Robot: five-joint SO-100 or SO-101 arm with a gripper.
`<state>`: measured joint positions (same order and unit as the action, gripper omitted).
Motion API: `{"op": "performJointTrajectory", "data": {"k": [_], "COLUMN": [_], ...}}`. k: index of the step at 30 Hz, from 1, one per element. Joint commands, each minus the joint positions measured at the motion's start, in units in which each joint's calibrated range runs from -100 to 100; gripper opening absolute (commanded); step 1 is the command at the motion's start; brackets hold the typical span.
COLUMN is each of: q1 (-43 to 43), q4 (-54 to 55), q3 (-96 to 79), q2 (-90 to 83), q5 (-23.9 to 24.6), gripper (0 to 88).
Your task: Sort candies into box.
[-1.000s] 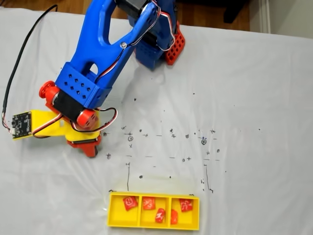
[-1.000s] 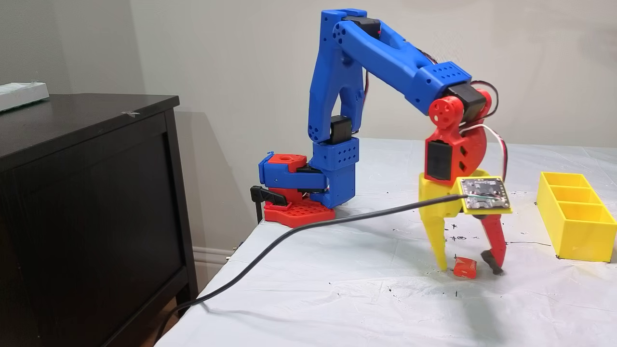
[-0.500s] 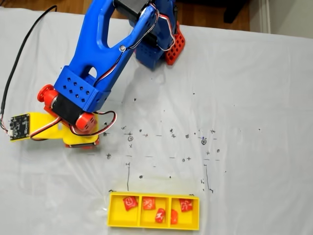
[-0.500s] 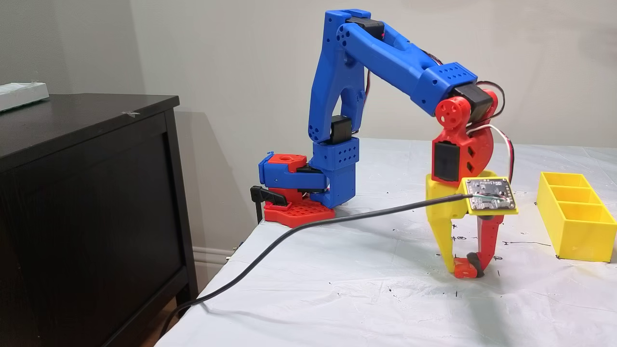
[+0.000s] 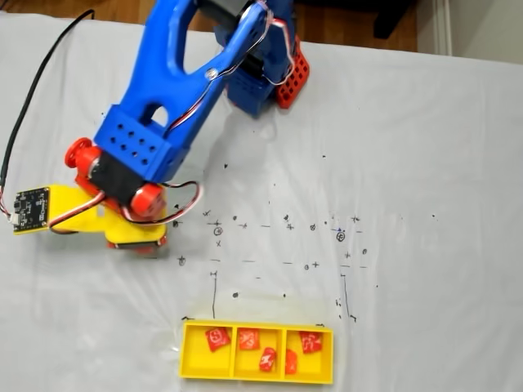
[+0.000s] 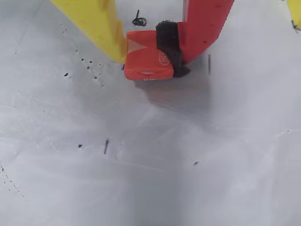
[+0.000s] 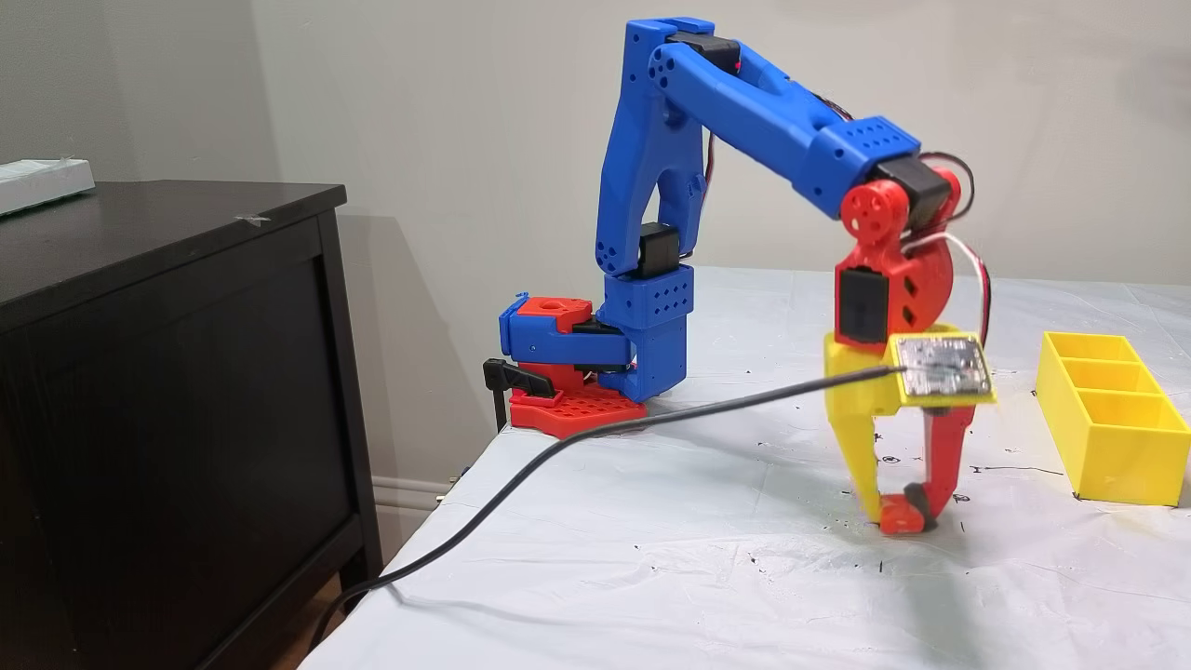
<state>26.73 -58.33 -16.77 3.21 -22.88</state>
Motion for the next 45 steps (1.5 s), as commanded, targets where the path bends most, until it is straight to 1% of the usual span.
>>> {"op": "performJointTrajectory", "data": {"k": [1,2,4,10,17,23,31,45], "q1": [-4.08,-6.16,-8.16,-13.41,-16.31,-17.76,-18.85,-19.03], "q4": [-0.32,0.0,0.99,0.74,-3.19,-5.81,-5.56,-4.74], "q3": [4.61,5.25,5.52,10.08,25.46,33.65,32.29,35.02], "q2": [-11.78,-13.65,-14.83,-13.48,-5.5,1.37,4.33,8.91], "q5": [2.25,3.71,5.13,8.55,11.77,12.6,12.41,13.92], "gripper": [0.2,0.2,0.2,0.2,0.2,0.2,0.2,0.2]}}
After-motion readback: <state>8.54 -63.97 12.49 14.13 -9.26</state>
